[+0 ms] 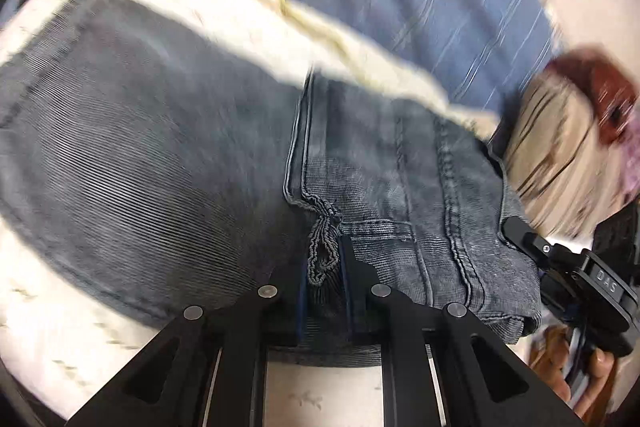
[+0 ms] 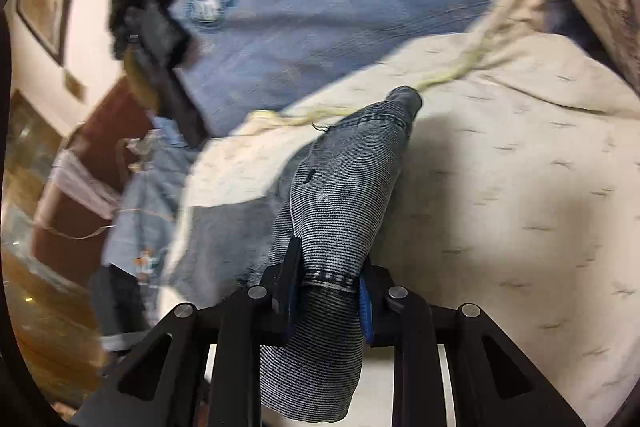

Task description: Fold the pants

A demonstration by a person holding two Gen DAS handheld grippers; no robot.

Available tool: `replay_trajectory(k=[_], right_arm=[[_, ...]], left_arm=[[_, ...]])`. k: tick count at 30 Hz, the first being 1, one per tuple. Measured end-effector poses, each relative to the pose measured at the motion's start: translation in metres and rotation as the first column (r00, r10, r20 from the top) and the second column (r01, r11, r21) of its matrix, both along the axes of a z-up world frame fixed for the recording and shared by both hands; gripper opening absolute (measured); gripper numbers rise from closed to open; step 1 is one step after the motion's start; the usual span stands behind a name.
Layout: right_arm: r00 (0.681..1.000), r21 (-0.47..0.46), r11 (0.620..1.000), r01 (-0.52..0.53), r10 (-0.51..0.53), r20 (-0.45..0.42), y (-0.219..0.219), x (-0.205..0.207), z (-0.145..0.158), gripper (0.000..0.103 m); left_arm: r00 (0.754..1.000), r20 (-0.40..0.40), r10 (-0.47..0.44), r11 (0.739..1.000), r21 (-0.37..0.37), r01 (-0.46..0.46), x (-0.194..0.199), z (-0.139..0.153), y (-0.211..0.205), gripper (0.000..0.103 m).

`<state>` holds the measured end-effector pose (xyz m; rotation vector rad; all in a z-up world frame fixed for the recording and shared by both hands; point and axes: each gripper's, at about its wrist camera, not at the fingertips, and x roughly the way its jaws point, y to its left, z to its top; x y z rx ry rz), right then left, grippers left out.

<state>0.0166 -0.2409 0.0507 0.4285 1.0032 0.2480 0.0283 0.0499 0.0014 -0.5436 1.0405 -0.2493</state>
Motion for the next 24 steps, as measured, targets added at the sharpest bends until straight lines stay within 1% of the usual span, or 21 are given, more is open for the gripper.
replay_trajectory(k=[1, 2, 3, 4, 5, 6, 7, 8, 10, 11, 12, 13, 14, 16, 17, 18, 19, 20, 23, 24], right_arm=[[0.999, 0.01, 0.999, 0.033, -0.033, -0.038, -0.011, -0.001, -0.018, 0.029], [0.994, 0.011, 0.998, 0.065, -0.064, -0.084, -0.019, 0.0, -0.032, 0.033], [0.987, 0.025, 0.995, 0.098, -0.094, -0.127, -0.026, 0.001, -0.043, 0.038], [0.989, 0.059, 0.993, 0.105, -0.098, -0.114, -0.03, 0.001, -0.04, 0.039], [0.991, 0.065, 0.993, 0.1, -0.093, -0.1, -0.031, 0.001, -0.037, 0.039], [0.994, 0.056, 0.995, 0.088, -0.084, -0.068, -0.028, 0.0, -0.028, 0.039], [0.996, 0.042, 0.996, 0.077, -0.075, -0.044, -0.024, -0.001, -0.023, 0.04], [0.997, 0.03, 0.997, 0.072, -0.071, -0.039, -0.023, -0.002, -0.021, 0.04], [0.996, -0.035, 0.997, 0.064, -0.066, -0.055, -0.015, 0.0, -0.025, 0.041], [0.995, -0.063, 0.996, 0.067, -0.071, -0.068, -0.014, 0.001, -0.029, 0.042], [0.994, -0.081, 0.994, 0.074, -0.08, -0.073, -0.014, 0.001, -0.031, 0.044], [0.994, -0.092, 0.992, 0.082, -0.088, -0.064, -0.013, 0.0, -0.029, 0.045], [0.994, -0.113, 0.989, 0.096, -0.101, -0.044, -0.011, -0.003, -0.023, 0.047], [0.992, -0.164, 0.979, 0.123, -0.118, 0.035, -0.006, -0.017, -0.008, 0.057], [0.99, -0.186, 0.974, 0.131, -0.118, 0.081, -0.001, -0.027, -0.001, 0.068], [0.984, -0.208, 0.968, 0.142, -0.116, 0.132, 0.006, -0.039, 0.006, 0.074], [0.979, -0.226, 0.964, 0.138, -0.099, 0.176, 0.014, -0.05, 0.012, 0.076], [0.977, -0.241, 0.963, 0.121, -0.073, 0.2, 0.023, -0.057, 0.015, 0.078], [0.972, -0.279, 0.958, 0.07, -0.002, 0.236, 0.048, -0.073, 0.017, 0.078], [0.969, -0.294, 0.956, 0.021, 0.052, 0.239, 0.061, -0.077, 0.014, 0.078]], left_arm=[[1.0, 0.002, 0.001, 1.0, 0.013, -0.001, 0.0, -0.005, -0.005, 0.013], [0.999, 0.04, 0.008, 1.0, 0.024, -0.009, -0.004, -0.004, -0.008, 0.014], [0.998, 0.061, -0.008, 0.999, 0.044, 0.005, -0.006, -0.001, -0.012, 0.014], [0.998, 0.067, -0.012, 0.999, 0.044, 0.009, -0.007, 0.0, -0.013, 0.014], [0.998, 0.058, -0.004, 1.0, 0.016, 0.003, -0.008, 0.001, -0.011, 0.013], [0.999, 0.042, 0.005, 0.999, -0.032, -0.004, -0.009, 0.002, -0.006, 0.013], [0.999, 0.035, 0.009, 0.998, -0.063, -0.006, -0.011, 0.004, -0.003, 0.013], [0.999, 0.036, 0.016, 0.997, -0.073, -0.013, -0.011, 0.006, -0.001, 0.013], [1.0, 0.022, 0.012, 0.998, -0.061, -0.011, -0.006, 0.004, 0.0, 0.013], [1.0, 0.0, -0.004, 0.999, -0.045, 0.004, -0.003, -0.002, -0.003, 0.015], [1.0, -0.004, -0.016, 0.999, -0.043, 0.016, -0.002, -0.006, 0.002, 0.017], [1.0, 0.012, -0.016, 0.999, -0.05, 0.017, -0.002, -0.004, 0.005, 0.017], [1.0, 0.019, -0.02, 0.998, -0.054, 0.021, -0.005, -0.002, 0.007, 0.018], [0.999, 0.028, -0.022, 0.998, -0.065, 0.024, -0.014, 0.002, 0.016, 0.022], [0.999, 0.044, -0.018, 0.998, -0.065, 0.021, -0.021, 0.004, 0.022, 0.024], [0.998, 0.052, -0.017, 0.998, -0.064, 0.021, -0.023, 0.004, 0.026, 0.027], [0.998, 0.066, -0.017, 0.998, -0.062, 0.021, -0.031, 0.008, 0.035, 0.028], [0.997, 0.078, -0.011, 0.999, -0.051, 0.015, -0.037, 0.013, 0.043, 0.029], [0.995, 0.103, -0.006, 0.999, -0.031, 0.009, -0.052, 0.021, 0.064, 0.034], [0.993, 0.117, -0.004, 1.0, -0.022, 0.006, -0.062, 0.023, 0.073, 0.036]])
